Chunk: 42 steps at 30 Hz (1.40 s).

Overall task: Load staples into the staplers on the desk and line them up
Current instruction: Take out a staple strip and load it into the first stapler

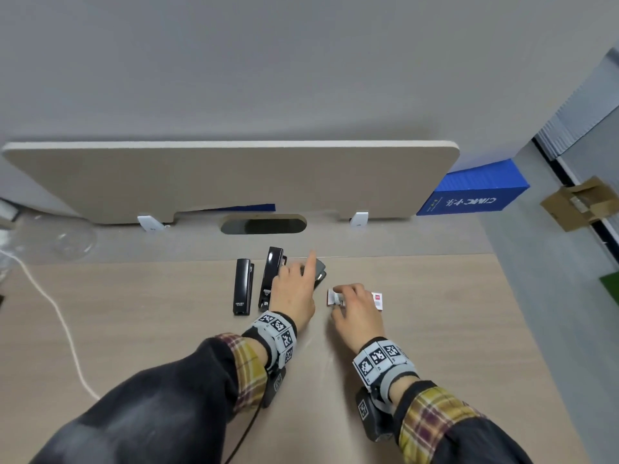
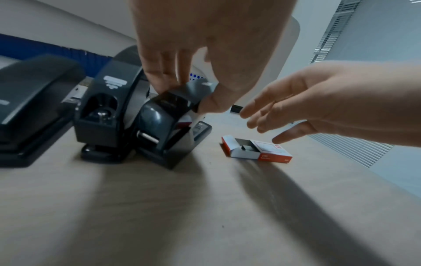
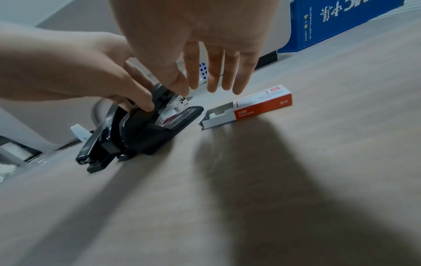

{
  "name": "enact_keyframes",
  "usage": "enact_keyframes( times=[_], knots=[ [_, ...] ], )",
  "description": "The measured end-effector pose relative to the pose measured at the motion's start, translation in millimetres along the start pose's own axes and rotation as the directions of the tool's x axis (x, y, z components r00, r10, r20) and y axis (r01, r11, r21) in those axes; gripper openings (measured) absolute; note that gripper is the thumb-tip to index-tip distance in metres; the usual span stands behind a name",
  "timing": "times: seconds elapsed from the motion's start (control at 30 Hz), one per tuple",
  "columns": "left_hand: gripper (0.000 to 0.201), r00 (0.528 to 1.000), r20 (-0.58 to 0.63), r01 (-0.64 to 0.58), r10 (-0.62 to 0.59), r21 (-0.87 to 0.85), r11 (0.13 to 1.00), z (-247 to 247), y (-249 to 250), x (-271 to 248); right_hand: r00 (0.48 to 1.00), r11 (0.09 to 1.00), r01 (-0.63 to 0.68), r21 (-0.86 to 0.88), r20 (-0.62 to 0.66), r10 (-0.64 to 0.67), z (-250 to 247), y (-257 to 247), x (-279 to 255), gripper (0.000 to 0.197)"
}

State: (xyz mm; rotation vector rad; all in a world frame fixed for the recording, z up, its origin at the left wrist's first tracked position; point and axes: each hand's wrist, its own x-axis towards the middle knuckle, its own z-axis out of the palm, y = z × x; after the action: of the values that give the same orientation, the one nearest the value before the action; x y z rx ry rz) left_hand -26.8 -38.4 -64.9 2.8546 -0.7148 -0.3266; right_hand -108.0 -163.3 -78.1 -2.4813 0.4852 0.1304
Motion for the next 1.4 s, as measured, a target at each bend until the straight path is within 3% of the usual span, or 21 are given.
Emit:
enact_keyframes(
  times=[0.13, 0.27, 0.37, 0.47, 0.57, 0.8, 1.07, 1.23, 1.33, 1.4],
  knots=[
    [0.084, 0.997, 0.076, 0.001, -0.003, 0.020, 1.000, -1, -8, -30, 0.998, 1.000, -0.001, -0.018, 0.063, 0.002, 0, 1, -24, 0.038],
    [0.054, 0.990, 0.134, 0.024, -0.034, 0.079, 0.997, 3, -18, -54, 0.996, 1.000, -0.019, 0.022, 0.086, 0.017, 0, 3, -41, 0.037],
    [0.041, 0.979, 0.202, 0.018, -0.037, 0.097, 0.995, 5, -23, -62, 0.983, 0.999, 0.025, 0.019, 0.180, -0.028, 4, -2, -49, 0.042],
    [0.034, 0.981, 0.193, -0.011, 0.015, -0.023, 1.000, 4, -27, -60, 0.957, 0.997, 0.081, -0.010, 0.281, -0.074, 13, -9, -52, 0.053],
    [0.031, 0.978, 0.195, -0.029, 0.073, -0.222, 0.975, 1, -31, -59, 0.960, 1.000, 0.003, -0.001, 0.281, -0.002, 21, -11, -54, 0.052],
    [0.033, 0.977, 0.165, -0.004, 0.137, -0.625, 0.780, -1, -34, -71, 0.988, 0.955, 0.054, -0.292, 0.156, -0.008, 24, 8, -62, 0.027],
    [0.038, 0.958, 0.288, 0.253, 0.006, -0.851, 0.461, -30, -61, -76, 0.985, 0.945, 0.068, -0.320, 0.171, -0.013, 21, 7, -56, 0.023],
    [0.028, 0.931, 0.352, 0.280, 0.092, -0.854, 0.439, -41, -69, -77, 0.977, 0.928, 0.132, -0.349, 0.202, -0.063, 21, -9, -55, 0.030],
    [0.035, 0.938, 0.344, 0.284, 0.050, -0.841, 0.460, -45, -68, -79, 0.971, 0.892, 0.174, -0.416, 0.224, -0.085, 21, -12, -55, 0.028],
    [0.025, 0.950, 0.312, 0.287, -0.023, -0.841, 0.458, -47, -75, -82, 0.969, 0.882, 0.179, -0.436, 0.235, -0.080, 22, -11, -56, 0.025]
  ],
)
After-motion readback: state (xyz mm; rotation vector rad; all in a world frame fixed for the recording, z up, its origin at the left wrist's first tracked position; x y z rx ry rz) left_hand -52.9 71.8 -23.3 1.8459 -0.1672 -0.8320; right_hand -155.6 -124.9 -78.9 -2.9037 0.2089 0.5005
